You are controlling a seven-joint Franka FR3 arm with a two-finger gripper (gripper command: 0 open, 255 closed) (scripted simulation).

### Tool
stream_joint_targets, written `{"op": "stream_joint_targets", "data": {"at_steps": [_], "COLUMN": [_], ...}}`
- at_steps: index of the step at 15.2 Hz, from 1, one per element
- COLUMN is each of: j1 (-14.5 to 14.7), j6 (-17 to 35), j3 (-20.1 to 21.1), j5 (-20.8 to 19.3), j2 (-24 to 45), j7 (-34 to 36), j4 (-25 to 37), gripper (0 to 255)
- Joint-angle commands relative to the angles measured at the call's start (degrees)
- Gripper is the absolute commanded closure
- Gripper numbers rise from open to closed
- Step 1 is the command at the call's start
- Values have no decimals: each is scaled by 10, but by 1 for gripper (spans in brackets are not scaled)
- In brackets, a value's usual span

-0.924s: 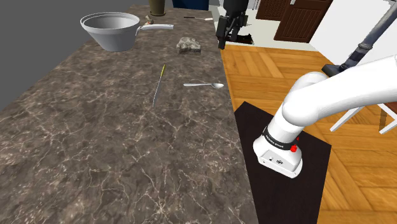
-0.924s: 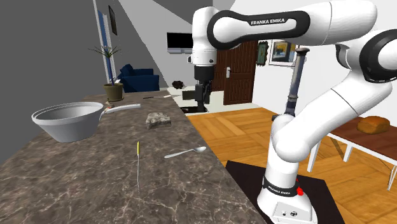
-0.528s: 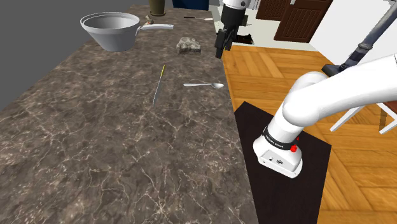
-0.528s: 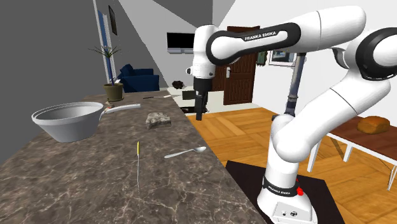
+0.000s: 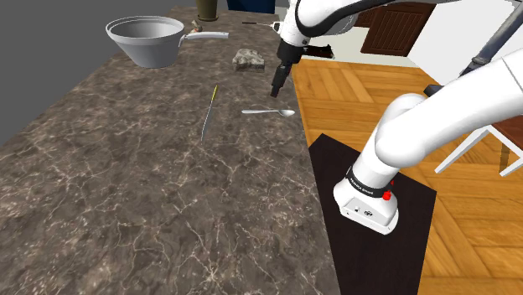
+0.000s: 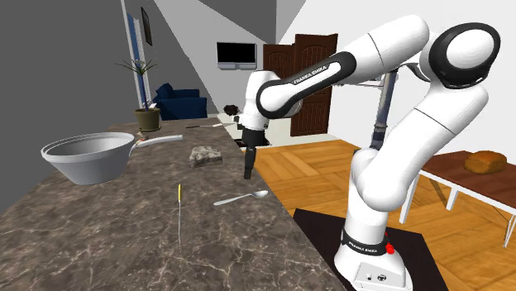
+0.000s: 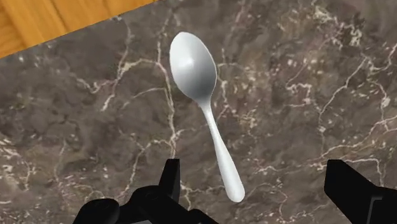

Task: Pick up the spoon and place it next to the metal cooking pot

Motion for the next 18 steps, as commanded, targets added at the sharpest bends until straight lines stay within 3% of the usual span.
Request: {"op": "stream_joint_targets", "data": {"at_steps": [1,4,11,18], "j1": [17,47,68,70], "j6": [58,120,186,192], "j3": [-24,-56,-63,-63], "j5": [18,52,82,85], "j2": [33,87,139,143], "j7": [-52,-122,-141,-143], "j4": [-16,-18,-34,-35], "gripper": [0,0,0,0]}}
